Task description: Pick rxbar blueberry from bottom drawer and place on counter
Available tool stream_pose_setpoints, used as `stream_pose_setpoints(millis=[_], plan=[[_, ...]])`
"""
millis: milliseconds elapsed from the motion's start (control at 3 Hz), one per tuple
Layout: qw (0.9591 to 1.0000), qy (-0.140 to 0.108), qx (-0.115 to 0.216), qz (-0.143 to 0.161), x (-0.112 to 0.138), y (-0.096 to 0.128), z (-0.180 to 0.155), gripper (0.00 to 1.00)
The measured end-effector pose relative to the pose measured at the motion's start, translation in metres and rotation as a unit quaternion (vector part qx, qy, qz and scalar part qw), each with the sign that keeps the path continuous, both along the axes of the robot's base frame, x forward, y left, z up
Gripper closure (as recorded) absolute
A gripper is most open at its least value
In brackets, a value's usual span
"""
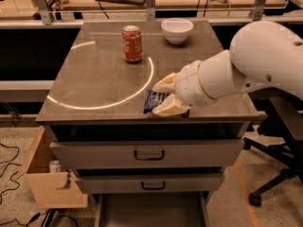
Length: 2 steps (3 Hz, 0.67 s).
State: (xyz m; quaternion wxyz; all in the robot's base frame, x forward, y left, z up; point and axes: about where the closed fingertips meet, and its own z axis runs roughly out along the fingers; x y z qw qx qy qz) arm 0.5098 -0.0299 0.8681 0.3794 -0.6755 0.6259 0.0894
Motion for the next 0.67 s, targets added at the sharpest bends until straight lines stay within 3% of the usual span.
stream_pose_setpoints(millis=[667], plan=[[0.9964, -0.014, 0.061, 0.056, 0.081, 0.037, -0.026, 1.0]])
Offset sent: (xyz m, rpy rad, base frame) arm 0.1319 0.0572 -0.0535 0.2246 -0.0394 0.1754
